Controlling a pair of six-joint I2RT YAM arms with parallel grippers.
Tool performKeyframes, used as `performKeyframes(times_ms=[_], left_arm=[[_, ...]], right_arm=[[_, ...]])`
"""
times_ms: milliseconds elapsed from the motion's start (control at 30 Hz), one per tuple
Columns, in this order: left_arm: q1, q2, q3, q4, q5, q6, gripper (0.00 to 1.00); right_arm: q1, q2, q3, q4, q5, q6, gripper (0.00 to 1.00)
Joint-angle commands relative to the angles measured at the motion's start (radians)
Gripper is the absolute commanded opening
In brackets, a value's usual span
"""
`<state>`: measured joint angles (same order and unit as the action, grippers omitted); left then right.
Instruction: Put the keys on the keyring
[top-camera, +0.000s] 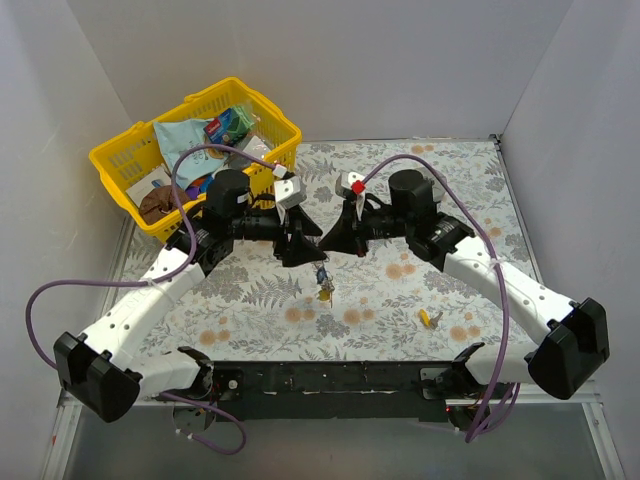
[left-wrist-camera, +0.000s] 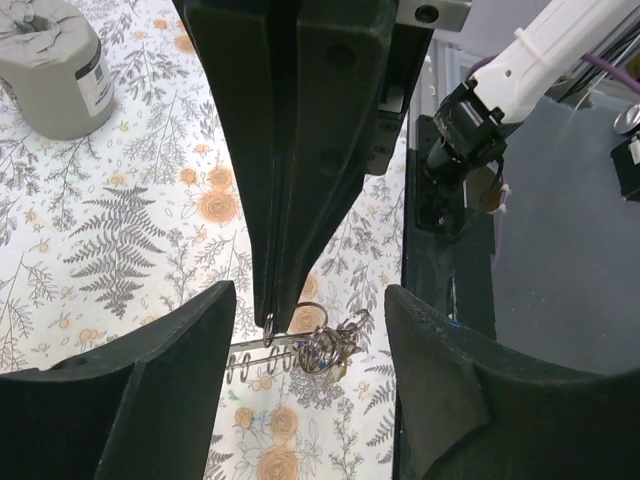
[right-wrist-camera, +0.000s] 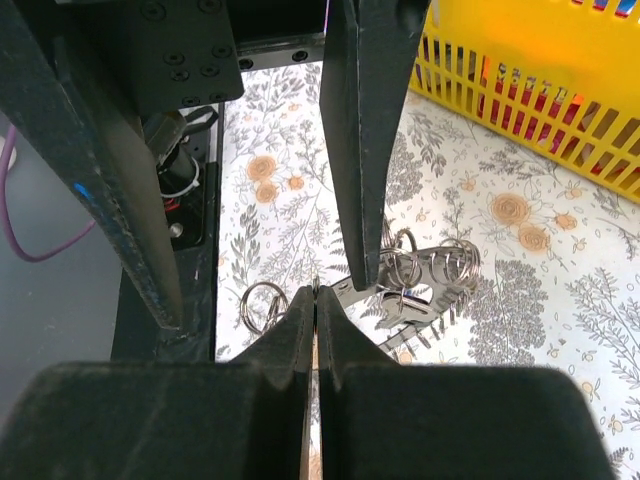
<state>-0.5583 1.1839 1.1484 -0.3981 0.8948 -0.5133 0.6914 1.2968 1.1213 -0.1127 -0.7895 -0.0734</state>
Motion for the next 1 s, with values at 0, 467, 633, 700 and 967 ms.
performKeyframes(times_ms=[0,467,633,700,967], left_arm=[[0.017,-0.073,-0.050,0.184,0.026,-0.134,0.61],[0.095,-0.153,-0.150,0.392,0.121,-0.292,0.54],[0.098,-0.167,-0.159,0.436,0.136,-0.304,0.54],[0.100,-0.179,-0.179,0.476,0.138,-0.312,0.52],[0.100,-0.207,-0.213,0.548,0.162,-0.349,0.33]], right_arm=[[0.007,-0.062,-0.040,0.237,0.001,0.102,0.01],[0.005,-0.166,-0.204,0.576,0.021,0.242,0.01],[0.003,-0.200,-0.251,0.704,0.022,0.280,0.01],[0.002,-0.209,-0.285,0.758,0.026,0.306,0.01],[0.000,-0.226,-0.322,0.915,0.010,0.343,0.01]])
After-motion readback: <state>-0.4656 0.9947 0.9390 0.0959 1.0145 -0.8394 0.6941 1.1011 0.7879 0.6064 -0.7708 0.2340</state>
